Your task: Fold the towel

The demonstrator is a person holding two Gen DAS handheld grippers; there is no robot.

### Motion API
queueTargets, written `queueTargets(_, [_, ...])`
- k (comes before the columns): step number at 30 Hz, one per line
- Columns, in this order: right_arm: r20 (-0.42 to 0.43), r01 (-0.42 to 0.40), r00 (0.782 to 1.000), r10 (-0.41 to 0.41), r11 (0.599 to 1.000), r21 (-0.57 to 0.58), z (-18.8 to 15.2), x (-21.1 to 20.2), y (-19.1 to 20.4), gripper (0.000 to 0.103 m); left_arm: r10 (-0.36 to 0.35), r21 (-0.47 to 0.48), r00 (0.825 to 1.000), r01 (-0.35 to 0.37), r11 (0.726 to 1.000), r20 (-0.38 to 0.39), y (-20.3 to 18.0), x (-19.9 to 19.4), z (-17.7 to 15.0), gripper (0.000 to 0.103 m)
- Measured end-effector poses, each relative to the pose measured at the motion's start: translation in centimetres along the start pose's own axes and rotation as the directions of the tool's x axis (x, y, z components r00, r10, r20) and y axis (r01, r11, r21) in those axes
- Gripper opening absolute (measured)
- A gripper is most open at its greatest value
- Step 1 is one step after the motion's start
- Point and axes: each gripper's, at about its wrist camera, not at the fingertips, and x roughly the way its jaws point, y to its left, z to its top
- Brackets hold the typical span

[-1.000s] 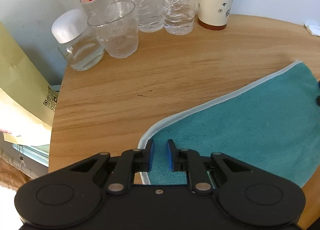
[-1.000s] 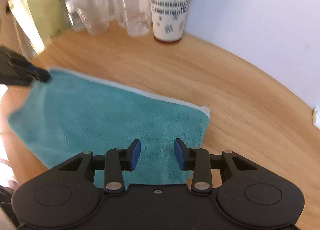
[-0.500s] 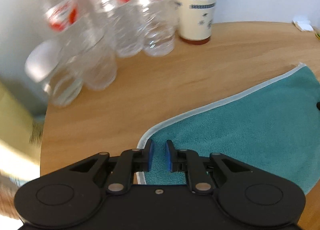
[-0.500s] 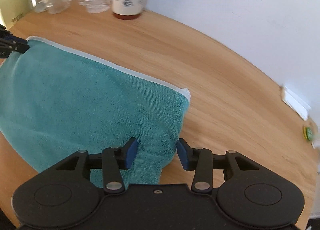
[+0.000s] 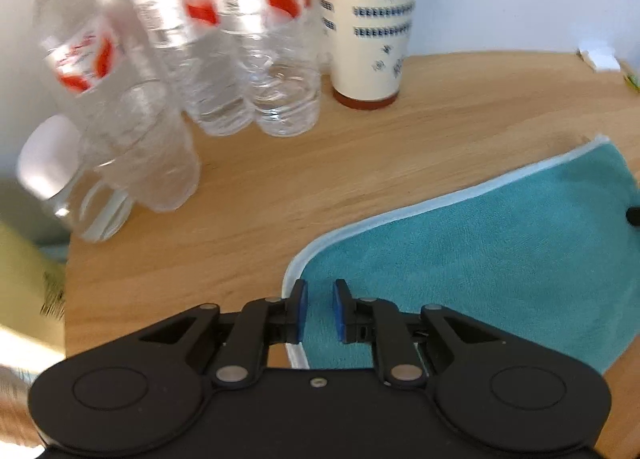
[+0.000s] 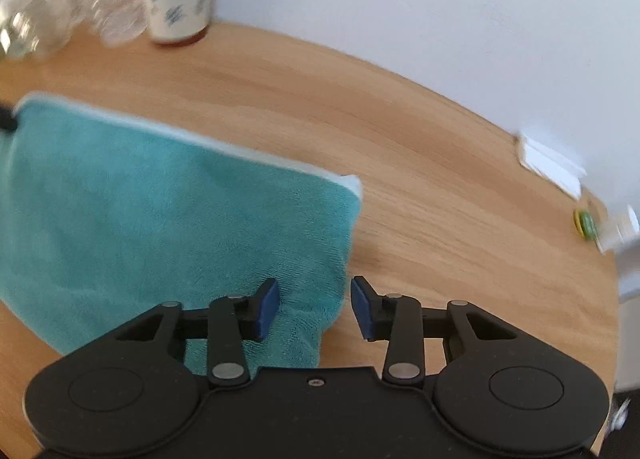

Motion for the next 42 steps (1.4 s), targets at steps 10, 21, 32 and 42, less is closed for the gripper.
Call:
queueTargets(10, [0.046, -0.1, 0.995, 0.093, 0.98, 0.174, -0.6, -7.8, 0.6, 0.047, -0.005, -0.027, 0.999, 0.006, 1.0, 0.044, -0.8, -9.0, -1.7, 0.083])
queueTargets(21, [0.063, -0.043, 0.998, 0.029, 0.971, 0.234, -2.1, -16.3, 2.4, 0.061, -0.186, -0.084, 0.981, 0.19, 0.978, 0.055, -4.0, -19.3, -1.9, 0.102])
queueTargets(32, [0.048, -0.038, 0.999, 0.027, 0.968, 0.249, -2.6, -18.2, 2.7, 0.061, 0.0, -0.125, 1.0, -0.003, 0.992, -0.029, -6.3, -22.2, -3.1, 0.102])
queueTargets(42, [0.037, -0.055, 0.998, 0.048, 0.975, 0.214, -2.6, -18.1, 3.8, 0.062, -0.006, -0.086, 0.998, 0.001, 0.996, -0.061, -7.3, -21.9, -3.7, 0.102])
